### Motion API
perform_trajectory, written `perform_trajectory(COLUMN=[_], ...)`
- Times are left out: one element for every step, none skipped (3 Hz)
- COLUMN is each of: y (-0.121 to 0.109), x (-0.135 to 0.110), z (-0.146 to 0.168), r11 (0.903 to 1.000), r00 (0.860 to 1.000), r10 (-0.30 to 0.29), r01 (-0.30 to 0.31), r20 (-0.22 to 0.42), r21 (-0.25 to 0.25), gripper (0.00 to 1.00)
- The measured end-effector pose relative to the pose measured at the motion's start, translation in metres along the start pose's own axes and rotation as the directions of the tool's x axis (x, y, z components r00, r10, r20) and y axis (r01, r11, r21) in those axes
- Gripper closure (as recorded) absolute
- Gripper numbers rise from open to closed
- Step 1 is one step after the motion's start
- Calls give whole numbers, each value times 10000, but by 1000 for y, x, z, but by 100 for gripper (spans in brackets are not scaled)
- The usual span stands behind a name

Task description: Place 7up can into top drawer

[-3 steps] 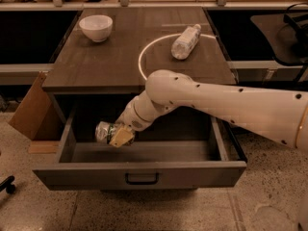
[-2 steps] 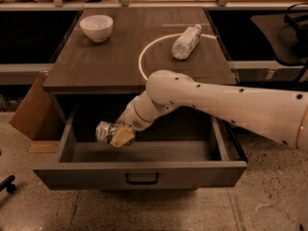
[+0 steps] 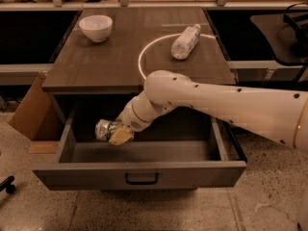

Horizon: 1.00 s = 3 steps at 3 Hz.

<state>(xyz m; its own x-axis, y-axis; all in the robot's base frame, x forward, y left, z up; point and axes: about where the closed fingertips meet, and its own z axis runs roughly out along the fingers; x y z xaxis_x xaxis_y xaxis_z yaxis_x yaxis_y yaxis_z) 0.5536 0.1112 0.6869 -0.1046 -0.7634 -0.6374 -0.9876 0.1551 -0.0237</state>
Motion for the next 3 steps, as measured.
perform_trajectory(y=[1,2,6], x=[0,1,5], z=[1,-2,-23], r11=[10000,10000,10000], r00=[10000,9997,9951], r10=[-14,-12,30], r01=[14,15,-22], r20=[-5,239,987], r21=[-26,-93,-87], gripper=[13,0,0])
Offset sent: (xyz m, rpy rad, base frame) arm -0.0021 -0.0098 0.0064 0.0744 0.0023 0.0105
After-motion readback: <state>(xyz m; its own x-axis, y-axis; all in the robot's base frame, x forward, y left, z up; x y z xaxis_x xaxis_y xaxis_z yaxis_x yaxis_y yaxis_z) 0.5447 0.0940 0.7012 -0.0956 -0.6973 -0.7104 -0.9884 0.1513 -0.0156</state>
